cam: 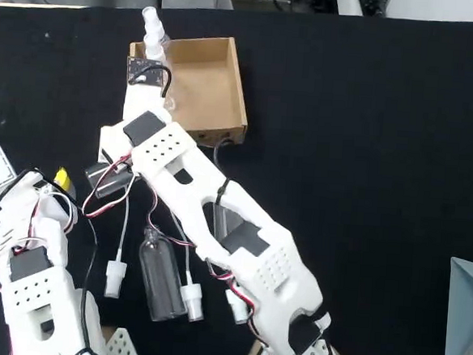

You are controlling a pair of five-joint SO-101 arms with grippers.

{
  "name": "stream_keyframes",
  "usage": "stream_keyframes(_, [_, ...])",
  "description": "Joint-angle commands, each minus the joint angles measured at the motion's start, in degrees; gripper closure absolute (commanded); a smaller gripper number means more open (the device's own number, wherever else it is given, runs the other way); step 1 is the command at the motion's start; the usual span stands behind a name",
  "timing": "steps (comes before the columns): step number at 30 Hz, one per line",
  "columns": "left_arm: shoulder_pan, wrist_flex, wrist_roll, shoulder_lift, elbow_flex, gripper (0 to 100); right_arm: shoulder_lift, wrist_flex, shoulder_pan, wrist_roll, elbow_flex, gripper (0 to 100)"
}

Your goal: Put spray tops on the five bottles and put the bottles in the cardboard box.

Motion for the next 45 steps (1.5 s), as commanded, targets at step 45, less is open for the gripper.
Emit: stream_keyframes(45, [-0.3,-1.4,-0.1,-1.1,-1.2,80,10.1,4.2,2.5,-0.5,-13.3,74.4])
